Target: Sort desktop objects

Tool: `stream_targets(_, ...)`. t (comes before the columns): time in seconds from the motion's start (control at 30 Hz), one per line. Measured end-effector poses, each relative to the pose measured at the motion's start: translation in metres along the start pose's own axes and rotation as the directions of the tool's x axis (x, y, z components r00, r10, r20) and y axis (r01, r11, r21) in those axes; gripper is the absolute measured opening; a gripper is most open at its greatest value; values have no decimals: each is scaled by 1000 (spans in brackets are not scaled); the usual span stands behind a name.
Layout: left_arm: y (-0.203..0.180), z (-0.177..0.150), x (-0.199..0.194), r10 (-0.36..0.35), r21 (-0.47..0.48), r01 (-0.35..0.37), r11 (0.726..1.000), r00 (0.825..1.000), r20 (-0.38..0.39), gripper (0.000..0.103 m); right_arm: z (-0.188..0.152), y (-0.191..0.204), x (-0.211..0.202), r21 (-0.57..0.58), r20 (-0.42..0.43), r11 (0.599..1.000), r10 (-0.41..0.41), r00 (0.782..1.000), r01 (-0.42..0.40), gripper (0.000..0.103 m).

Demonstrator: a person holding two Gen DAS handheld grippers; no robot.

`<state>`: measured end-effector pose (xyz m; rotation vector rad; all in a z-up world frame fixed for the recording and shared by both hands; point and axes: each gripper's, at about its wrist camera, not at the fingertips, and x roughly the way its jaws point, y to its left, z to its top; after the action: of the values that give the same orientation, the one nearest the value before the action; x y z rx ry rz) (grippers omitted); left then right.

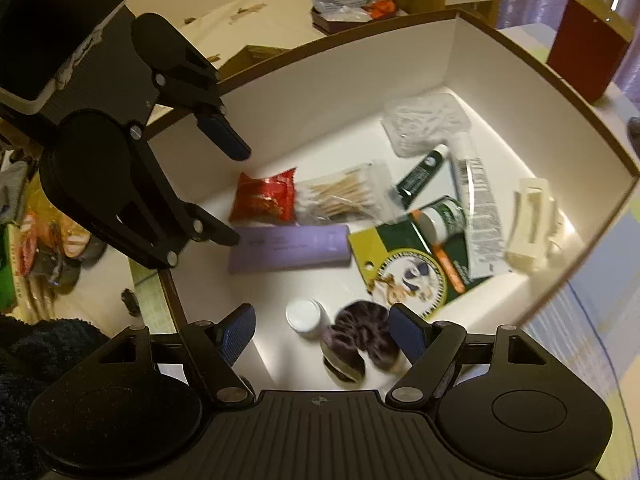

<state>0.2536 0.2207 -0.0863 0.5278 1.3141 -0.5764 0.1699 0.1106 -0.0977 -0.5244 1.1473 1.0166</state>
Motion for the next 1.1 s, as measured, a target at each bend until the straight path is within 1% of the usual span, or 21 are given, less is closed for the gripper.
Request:
stream_targets(0.13,-8,-2,-9,13,-14,-12,1000,1000,17,61,-9,4,-13,0,8,999,-36,999,36,76)
stream_targets(0.23,-15,-4,-17,29,-27,-28,999,999,36,66,-15,9,-25,-3,36,999,-37,999,37,76)
stream_targets(0.33,-21,-10,-31,49,-55,-45,997,997,68,73,-21,14,-38,-12,63,999,-42,997,42,77)
stream_targets(0.4,-26,-15,-42,62,-79,-54,995,994,92,73,-26,18,-46,-20,85,998,-50,995,52,91)
stream_targets(0.43,-28,-18,-47,68,-91,-59,994,992,105,75,-29,20,-50,-23,100,998,-58,993,61,102)
stream_targets(0.53,-37,-27,-60,95,-127,-79,989,987,130,80,-37,24,-59,-22,128,997,-69,989,72,102)
stream_targets(0.63,-48,-34,-69,119,-157,-96,983,983,143,82,-43,25,-65,-14,135,997,-78,988,80,102)
stream_targets(0.73,-59,-39,-77,144,-189,-114,975,977,154,88,-50,25,-69,-11,146,997,-78,986,81,102)
stream_targets(0.87,-69,-43,-85,180,-240,-140,961,971,157,89,-58,24,-73,-12,159,997,-75,984,78,102)
stream_targets(0.97,-78,-45,-90,214,-283,-165,945,965,150,93,-64,21,-77,-11,171,997,-74,983,77,102)
stream_targets(1.1,-91,-48,-92,251,-353,-191,916,959,133,93,-73,18,-81,-17,176,997,-72,982,76,102)
